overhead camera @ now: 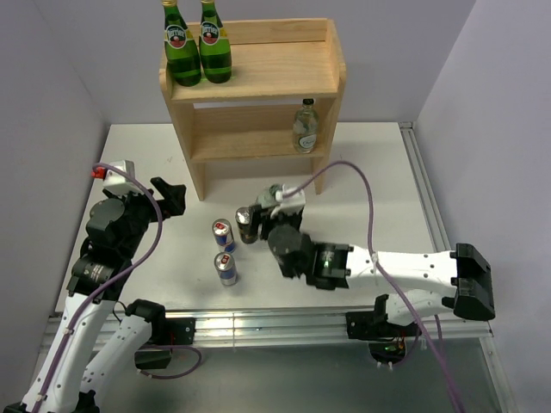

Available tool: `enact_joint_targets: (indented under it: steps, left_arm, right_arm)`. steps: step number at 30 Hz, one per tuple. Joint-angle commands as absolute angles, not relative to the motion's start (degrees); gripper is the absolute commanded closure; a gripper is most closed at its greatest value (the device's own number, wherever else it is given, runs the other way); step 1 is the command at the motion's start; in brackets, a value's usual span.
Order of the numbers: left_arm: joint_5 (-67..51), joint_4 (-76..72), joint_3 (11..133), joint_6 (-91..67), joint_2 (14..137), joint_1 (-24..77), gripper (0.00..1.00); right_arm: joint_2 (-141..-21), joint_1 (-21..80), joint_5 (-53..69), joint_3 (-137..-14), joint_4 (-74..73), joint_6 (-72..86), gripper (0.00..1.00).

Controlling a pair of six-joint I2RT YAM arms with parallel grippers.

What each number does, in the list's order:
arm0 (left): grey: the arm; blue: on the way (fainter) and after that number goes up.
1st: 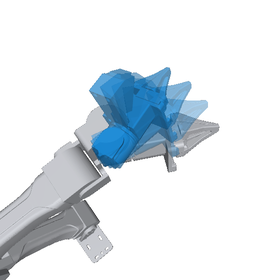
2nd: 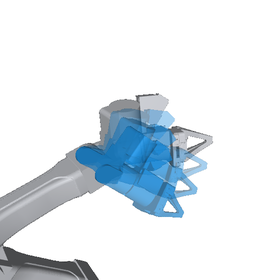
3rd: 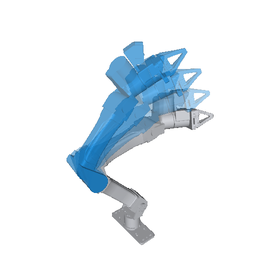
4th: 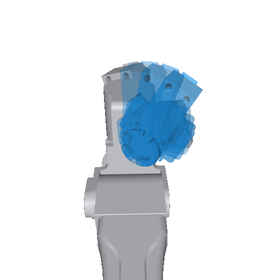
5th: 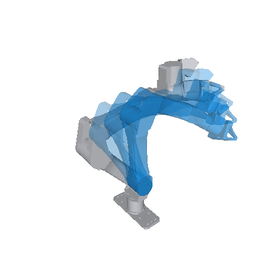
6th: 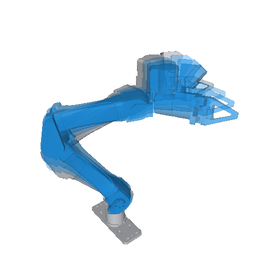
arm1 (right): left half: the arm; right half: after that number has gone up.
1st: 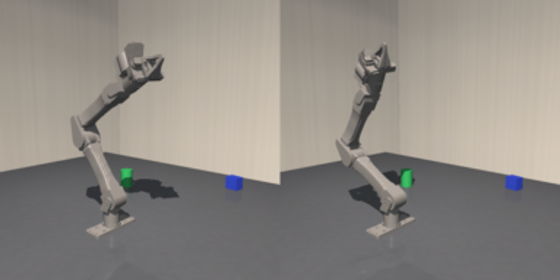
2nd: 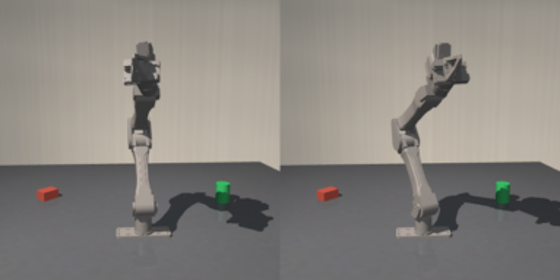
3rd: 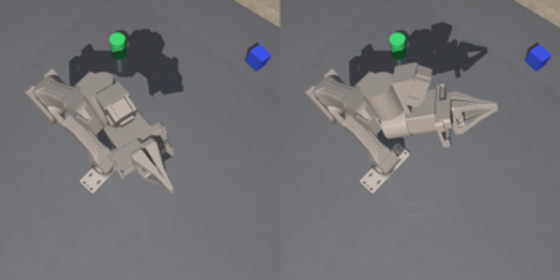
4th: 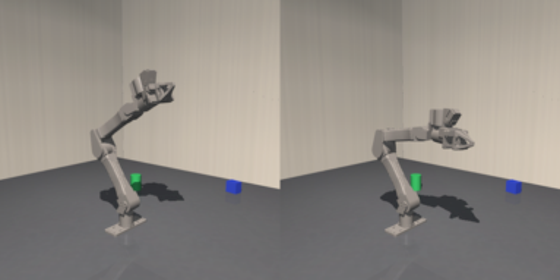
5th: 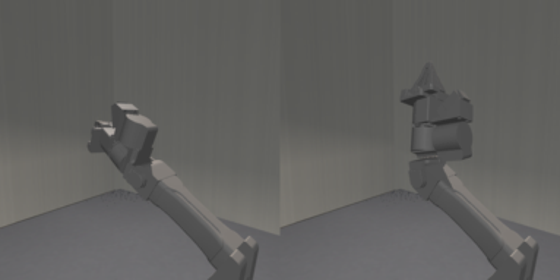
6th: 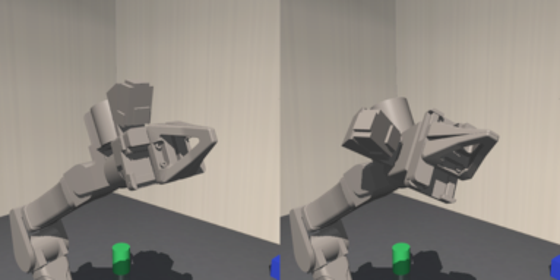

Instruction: Place and organize the beverage onto the shelf

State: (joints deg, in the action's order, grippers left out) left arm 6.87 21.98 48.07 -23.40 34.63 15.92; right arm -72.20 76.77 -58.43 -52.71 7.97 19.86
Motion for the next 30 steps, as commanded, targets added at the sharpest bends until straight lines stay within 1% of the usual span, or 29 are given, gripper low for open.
enact_joint_targets:
  steps: [1, 5, 9, 16, 30]
  left_arm:
    - [6.68, 20.22, 47.99, -22.68, 33.75, 15.56, 0.01]
    - [6.42, 20.3, 47.99, -22.59, 34.1, 15.56, 0.01]
    - [6.42, 20.3, 47.99, -22.59, 33.75, 15.56, 0.01]
    - [5.8, 20.13, 47.9, -22.76, 33.66, 15.56, 0.01]
    - [5.27, 20.13, 47.9, -22.76, 34.1, 15.56, 0.01]
  right_arm:
    - [-73.64, 69.19, -54.07, -60.45, 10.72, 13.55, 1.0]
    - [-78.91, 61.89, -50.12, -69.23, 10.2, 11.42, 1.0]
    - [-82.87, 55.21, -47.11, -75.05, 10.11, 11.25, 1.0]
    - [-91.65, 50.11, -45.62, -84.01, 10.02, 8.44, 1.0]
    - [-98.96, 44.92, -46.23, -88.33, 13.18, 7.21, 1.0]
